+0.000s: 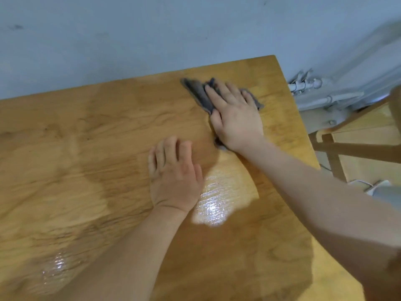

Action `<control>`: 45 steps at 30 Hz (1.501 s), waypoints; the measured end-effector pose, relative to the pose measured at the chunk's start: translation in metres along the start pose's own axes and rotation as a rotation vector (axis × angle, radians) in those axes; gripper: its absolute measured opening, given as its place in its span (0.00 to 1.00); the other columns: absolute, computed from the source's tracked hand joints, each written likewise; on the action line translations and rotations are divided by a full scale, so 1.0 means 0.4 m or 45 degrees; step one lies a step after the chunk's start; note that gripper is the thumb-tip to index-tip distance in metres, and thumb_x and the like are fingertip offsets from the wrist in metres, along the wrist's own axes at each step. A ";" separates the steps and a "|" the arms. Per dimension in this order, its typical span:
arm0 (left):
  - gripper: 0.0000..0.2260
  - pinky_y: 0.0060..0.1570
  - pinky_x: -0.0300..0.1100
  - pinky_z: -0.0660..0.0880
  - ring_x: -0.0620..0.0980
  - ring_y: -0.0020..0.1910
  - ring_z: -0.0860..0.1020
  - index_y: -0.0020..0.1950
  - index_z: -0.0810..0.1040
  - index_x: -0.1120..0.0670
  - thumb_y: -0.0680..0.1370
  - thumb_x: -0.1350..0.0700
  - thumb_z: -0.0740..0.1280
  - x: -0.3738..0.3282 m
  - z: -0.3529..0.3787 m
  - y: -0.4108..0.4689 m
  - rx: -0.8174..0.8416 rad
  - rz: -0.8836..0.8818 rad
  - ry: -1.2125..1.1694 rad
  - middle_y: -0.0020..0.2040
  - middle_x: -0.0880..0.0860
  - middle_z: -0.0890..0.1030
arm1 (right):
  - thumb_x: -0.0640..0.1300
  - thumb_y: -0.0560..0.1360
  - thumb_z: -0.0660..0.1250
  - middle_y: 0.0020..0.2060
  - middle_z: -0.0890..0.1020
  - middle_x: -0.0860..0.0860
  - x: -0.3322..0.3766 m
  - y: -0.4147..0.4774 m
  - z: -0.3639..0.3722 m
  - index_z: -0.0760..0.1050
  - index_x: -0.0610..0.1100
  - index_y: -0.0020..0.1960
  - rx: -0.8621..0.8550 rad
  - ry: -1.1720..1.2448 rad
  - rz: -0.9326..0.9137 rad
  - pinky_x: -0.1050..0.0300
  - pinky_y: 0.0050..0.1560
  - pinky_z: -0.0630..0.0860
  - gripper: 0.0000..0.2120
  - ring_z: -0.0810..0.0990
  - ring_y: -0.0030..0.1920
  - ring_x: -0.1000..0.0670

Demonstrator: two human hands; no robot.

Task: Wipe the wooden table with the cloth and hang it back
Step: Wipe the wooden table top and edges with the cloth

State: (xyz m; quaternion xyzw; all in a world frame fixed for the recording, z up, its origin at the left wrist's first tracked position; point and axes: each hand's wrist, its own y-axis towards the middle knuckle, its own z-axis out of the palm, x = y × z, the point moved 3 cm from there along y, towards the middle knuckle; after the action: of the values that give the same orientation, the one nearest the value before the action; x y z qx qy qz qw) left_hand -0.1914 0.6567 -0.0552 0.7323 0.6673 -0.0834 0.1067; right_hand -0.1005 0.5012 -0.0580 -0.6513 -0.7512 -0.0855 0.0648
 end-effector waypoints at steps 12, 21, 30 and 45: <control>0.15 0.64 0.57 0.62 0.60 0.59 0.68 0.55 0.72 0.55 0.69 0.55 0.58 -0.001 -0.008 0.007 -0.025 0.003 -0.035 0.59 0.57 0.71 | 0.47 0.72 0.63 0.71 0.71 0.47 0.049 -0.480 -0.079 0.74 0.56 0.66 0.189 0.057 -0.231 0.43 0.58 0.66 0.22 0.65 0.74 0.46; 0.17 0.65 0.57 0.62 0.59 0.61 0.68 0.57 0.71 0.54 0.70 0.54 0.56 0.001 -0.004 0.003 0.046 -0.017 -0.010 0.61 0.56 0.70 | 0.51 0.80 0.52 0.73 0.68 0.48 -0.075 -0.116 -0.040 0.70 0.49 0.72 0.083 -0.078 -0.260 0.41 0.67 0.65 0.22 0.70 0.70 0.47; 0.16 0.67 0.55 0.61 0.58 0.63 0.67 0.56 0.71 0.52 0.70 0.53 0.54 0.003 0.003 0.005 0.035 -0.024 0.009 0.61 0.55 0.70 | 0.49 0.79 0.47 0.70 0.70 0.45 -0.141 0.214 -0.028 0.70 0.43 0.69 -0.039 -0.060 0.170 0.47 0.67 0.63 0.23 0.69 0.69 0.44; 0.17 0.66 0.59 0.62 0.58 0.64 0.67 0.58 0.75 0.55 0.70 0.64 0.61 -0.036 -0.008 -0.004 0.035 0.255 -0.033 0.62 0.56 0.73 | 0.40 0.75 0.57 0.72 0.70 0.46 -0.076 -0.462 -0.050 0.75 0.44 0.68 0.202 0.149 -0.591 0.42 0.70 0.66 0.22 0.67 0.73 0.45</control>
State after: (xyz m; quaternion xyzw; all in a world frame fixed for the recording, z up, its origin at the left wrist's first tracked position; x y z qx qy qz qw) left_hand -0.1943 0.6438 -0.0482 0.7957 0.5881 -0.0911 0.1132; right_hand -0.2793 0.4422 -0.0529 -0.4482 -0.8800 -0.0764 0.1376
